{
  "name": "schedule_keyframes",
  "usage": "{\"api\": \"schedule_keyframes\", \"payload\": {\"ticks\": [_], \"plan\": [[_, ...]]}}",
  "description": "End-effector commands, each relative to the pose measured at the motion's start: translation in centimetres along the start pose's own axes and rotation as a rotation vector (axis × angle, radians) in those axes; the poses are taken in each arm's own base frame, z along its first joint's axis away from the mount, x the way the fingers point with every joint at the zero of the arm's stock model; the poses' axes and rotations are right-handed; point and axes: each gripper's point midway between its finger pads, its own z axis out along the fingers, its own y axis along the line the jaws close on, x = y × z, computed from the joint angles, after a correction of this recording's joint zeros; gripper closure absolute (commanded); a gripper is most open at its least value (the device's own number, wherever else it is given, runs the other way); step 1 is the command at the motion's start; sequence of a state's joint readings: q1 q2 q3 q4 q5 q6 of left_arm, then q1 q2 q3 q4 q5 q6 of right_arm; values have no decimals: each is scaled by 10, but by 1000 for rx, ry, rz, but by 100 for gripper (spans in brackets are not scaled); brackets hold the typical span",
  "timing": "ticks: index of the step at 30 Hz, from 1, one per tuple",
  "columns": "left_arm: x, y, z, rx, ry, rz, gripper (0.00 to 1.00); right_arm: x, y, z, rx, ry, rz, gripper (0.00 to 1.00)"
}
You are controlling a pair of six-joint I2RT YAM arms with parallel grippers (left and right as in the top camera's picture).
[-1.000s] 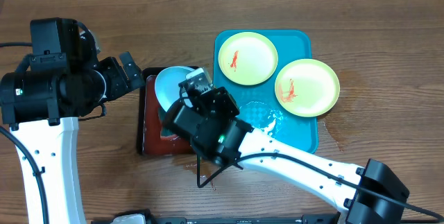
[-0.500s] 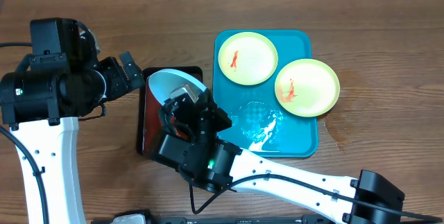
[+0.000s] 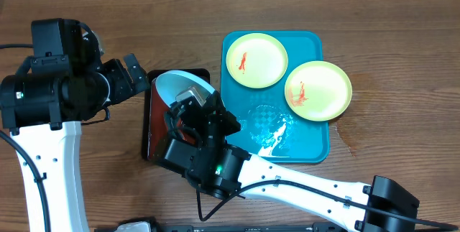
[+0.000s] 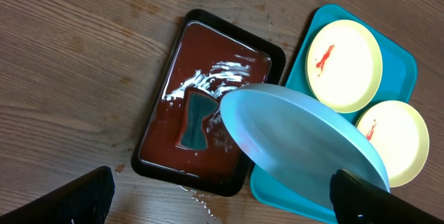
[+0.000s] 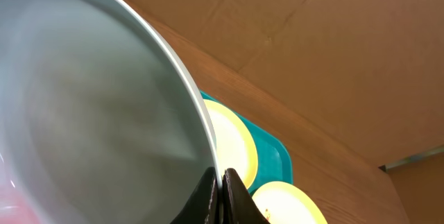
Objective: Clean dirty plates on tray and stack at the side
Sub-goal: 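Lift the white plate with the right gripper and tilt it over the black tray, then carry the white plate right and set it on the table beside the blue tray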
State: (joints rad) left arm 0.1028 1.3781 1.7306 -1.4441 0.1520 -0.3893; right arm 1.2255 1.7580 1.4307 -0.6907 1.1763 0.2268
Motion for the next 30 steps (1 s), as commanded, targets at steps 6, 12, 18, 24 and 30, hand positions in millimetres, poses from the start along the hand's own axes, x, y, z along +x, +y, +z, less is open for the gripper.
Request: {"api": "schedule_keyframes", "payload": {"ticks": [6, 12, 18, 24, 30], "plan": [[-3, 2, -4, -9, -20, 8, 0, -19, -16, -7, 19, -33, 63, 96], [-3, 2, -4, -9, -20, 8, 0, -19, -17, -6, 22, -32, 65, 96], [-3, 2, -4, -9, -20, 8, 0, -20, -21, 4, 24, -21, 114, 96], [-3, 2, -4, -9, -20, 8, 0, 10, 2, 44, -240, 194, 314, 96], [-3, 2, -4, -9, -20, 8, 0, 8, -17, 65, -615, 396, 542, 96]]}}
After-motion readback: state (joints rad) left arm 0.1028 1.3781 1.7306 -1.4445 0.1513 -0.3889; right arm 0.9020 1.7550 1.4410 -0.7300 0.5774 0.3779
